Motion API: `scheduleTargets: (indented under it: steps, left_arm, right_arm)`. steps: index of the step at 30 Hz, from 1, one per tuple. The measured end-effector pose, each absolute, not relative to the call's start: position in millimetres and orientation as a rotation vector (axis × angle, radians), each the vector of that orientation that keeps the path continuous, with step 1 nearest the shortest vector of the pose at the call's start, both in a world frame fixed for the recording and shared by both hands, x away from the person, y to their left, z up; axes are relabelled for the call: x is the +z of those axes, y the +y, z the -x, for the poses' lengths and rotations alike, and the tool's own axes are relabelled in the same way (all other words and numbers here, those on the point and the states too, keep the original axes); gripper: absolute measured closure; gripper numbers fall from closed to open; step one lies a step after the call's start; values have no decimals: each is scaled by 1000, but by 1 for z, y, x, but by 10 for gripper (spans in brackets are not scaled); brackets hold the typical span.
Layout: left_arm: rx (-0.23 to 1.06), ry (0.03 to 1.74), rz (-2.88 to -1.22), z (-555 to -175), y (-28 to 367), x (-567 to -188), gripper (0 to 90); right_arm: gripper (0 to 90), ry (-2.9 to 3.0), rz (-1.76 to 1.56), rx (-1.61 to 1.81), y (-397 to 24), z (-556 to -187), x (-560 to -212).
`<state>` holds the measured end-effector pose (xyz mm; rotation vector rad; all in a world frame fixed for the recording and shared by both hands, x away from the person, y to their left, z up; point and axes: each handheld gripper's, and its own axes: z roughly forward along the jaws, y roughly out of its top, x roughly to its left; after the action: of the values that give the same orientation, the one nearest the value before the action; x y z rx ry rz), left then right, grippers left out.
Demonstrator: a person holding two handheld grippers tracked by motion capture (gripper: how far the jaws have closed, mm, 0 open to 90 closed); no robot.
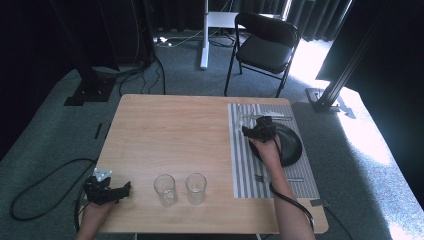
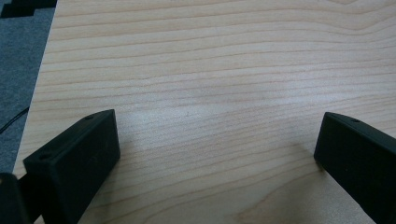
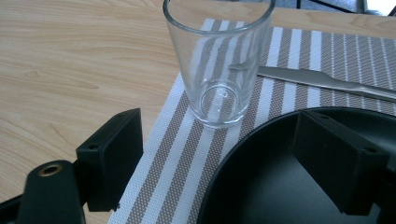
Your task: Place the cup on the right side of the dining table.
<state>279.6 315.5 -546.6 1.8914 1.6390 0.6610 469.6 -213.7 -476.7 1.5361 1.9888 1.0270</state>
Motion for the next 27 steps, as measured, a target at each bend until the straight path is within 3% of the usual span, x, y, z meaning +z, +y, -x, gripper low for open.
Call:
scheduleTargets:
  steps: [21,27]
  left_arm:
    - [660,1635,-1891,-280,316,-547,5]
    - [660,1635,-1892,-280,316,-547,4]
  right_arm:
    - [174,1958,-1535,1081,-235,-429,-474]
    - [125,1948,-1544,1099,-241,-418,-474]
